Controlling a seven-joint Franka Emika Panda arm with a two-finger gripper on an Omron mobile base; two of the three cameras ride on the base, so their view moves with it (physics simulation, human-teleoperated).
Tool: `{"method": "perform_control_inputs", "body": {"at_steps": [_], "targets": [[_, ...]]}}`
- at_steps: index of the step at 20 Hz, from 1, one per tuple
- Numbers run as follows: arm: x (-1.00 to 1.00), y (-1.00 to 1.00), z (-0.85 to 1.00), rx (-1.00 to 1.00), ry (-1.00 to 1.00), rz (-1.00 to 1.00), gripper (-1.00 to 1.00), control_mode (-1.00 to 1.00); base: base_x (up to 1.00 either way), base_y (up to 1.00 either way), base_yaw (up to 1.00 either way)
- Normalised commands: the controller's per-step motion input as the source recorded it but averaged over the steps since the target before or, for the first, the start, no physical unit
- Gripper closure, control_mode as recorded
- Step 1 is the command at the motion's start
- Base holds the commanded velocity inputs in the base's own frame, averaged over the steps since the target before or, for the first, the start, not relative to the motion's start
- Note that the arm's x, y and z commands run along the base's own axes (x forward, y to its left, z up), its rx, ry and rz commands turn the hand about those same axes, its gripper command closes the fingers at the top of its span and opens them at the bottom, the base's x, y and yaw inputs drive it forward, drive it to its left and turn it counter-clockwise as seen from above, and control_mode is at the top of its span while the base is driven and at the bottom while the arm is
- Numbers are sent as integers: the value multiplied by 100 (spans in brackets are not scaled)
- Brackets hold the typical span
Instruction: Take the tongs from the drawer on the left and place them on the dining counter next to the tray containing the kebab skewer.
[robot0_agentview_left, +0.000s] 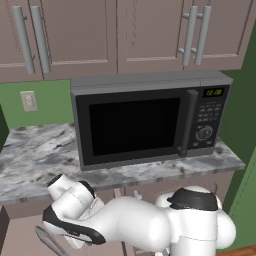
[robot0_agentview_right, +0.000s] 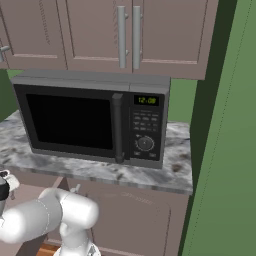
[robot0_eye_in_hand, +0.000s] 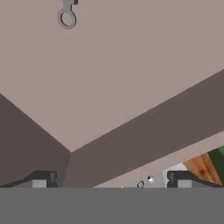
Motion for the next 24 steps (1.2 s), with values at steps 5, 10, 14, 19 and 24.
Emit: {"method": "perform_control_inputs", "body": {"at_steps": [5,10,14,19,24], "targets": [[17,0,-13,24,-5,0,-100,-100,0,0,0],[1,11,-26,15,-9,1,-100,-100,0,0,0],[0,31,-20,8,-6,2,-100,-100,0,0,0],[1,31,0,10,0,1,-100,-100,0,0,0],[0,22,0,14,0,0,-100,-100,0,0,0]]}}
